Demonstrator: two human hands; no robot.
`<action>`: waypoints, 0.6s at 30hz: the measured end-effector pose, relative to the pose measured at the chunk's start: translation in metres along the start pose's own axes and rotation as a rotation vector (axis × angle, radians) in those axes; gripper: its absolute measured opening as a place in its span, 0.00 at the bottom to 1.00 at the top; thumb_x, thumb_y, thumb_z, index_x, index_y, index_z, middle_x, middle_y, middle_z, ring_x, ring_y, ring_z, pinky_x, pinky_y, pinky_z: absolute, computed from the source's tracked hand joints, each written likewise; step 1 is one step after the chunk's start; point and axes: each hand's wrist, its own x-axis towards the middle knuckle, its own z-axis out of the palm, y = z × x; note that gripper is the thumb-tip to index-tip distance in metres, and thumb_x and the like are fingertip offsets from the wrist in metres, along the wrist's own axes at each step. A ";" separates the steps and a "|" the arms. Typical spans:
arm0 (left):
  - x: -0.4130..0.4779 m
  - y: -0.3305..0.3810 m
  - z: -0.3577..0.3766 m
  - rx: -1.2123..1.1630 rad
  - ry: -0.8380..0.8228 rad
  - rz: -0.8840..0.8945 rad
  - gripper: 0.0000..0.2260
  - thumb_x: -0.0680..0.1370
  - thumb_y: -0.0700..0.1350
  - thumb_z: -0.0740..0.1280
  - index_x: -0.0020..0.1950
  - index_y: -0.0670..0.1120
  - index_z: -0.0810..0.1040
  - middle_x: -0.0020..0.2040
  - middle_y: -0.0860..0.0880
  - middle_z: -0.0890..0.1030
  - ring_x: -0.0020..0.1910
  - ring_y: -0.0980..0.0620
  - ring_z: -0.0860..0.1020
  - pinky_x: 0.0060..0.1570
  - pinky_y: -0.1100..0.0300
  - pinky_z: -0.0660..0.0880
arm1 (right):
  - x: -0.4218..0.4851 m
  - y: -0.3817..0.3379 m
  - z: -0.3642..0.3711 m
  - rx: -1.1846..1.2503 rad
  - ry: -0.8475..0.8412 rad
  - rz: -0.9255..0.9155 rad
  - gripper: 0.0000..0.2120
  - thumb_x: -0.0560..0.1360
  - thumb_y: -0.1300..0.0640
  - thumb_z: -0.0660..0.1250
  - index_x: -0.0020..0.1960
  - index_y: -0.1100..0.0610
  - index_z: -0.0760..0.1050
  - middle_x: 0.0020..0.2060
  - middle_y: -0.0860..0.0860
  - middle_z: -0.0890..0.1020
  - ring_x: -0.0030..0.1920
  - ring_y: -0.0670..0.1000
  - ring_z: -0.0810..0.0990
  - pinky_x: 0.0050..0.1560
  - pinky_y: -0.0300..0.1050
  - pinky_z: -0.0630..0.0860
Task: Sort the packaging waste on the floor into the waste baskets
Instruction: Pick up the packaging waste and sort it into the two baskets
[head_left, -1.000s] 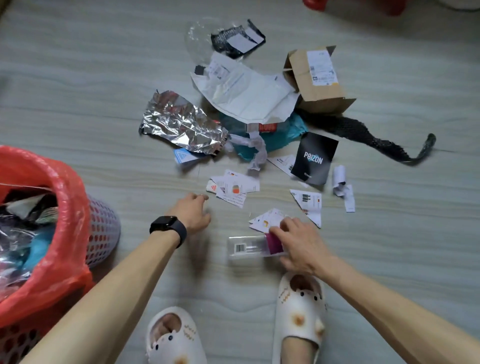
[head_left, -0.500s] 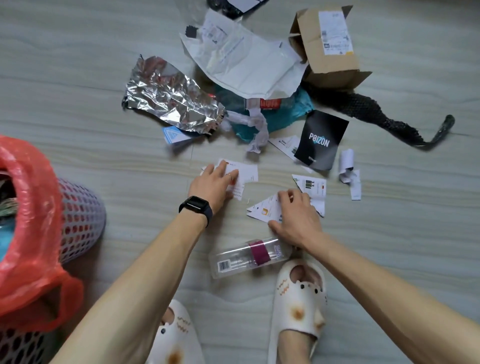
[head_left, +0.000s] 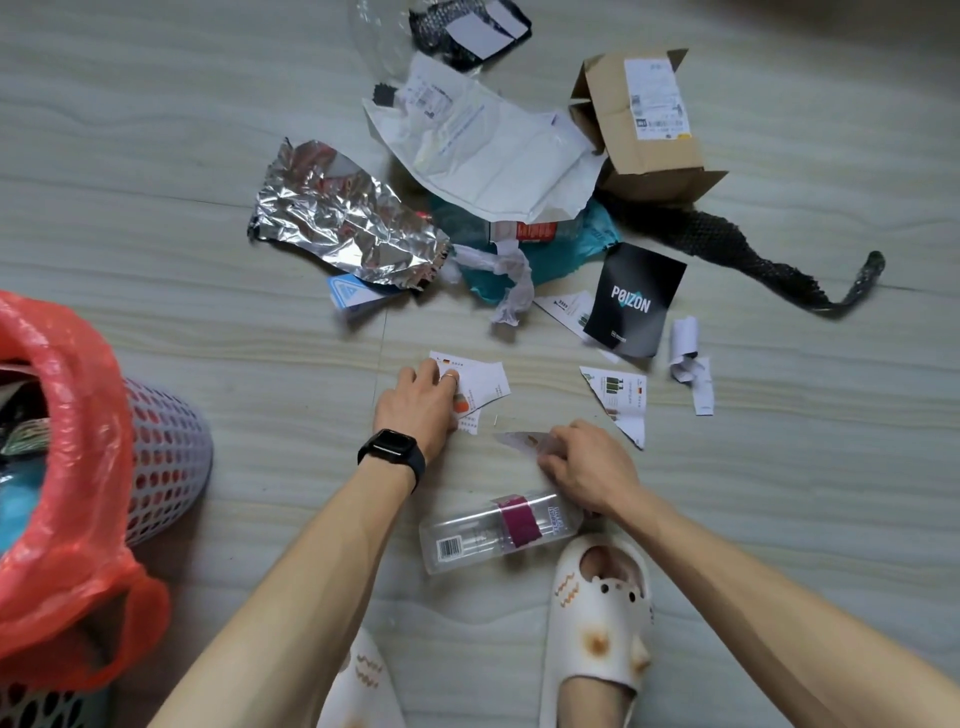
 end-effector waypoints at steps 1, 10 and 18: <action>0.001 0.001 -0.002 0.018 0.001 0.012 0.18 0.79 0.50 0.66 0.67 0.48 0.69 0.69 0.46 0.65 0.62 0.43 0.69 0.49 0.49 0.74 | 0.001 0.006 0.000 0.080 0.010 0.010 0.07 0.76 0.50 0.66 0.50 0.52 0.78 0.45 0.51 0.76 0.53 0.58 0.77 0.50 0.49 0.70; 0.023 0.005 -0.004 0.058 -0.012 0.115 0.25 0.74 0.45 0.71 0.69 0.47 0.66 0.68 0.48 0.65 0.63 0.44 0.69 0.53 0.49 0.74 | 0.016 0.050 -0.034 0.333 0.314 0.395 0.21 0.74 0.44 0.65 0.60 0.56 0.80 0.68 0.55 0.68 0.70 0.59 0.63 0.69 0.48 0.61; 0.014 0.004 -0.003 0.108 -0.031 0.105 0.22 0.78 0.51 0.67 0.69 0.52 0.63 0.60 0.50 0.77 0.61 0.45 0.72 0.46 0.52 0.69 | 0.035 0.045 -0.036 0.291 0.244 0.444 0.24 0.73 0.53 0.69 0.68 0.55 0.69 0.66 0.59 0.67 0.66 0.64 0.67 0.66 0.51 0.66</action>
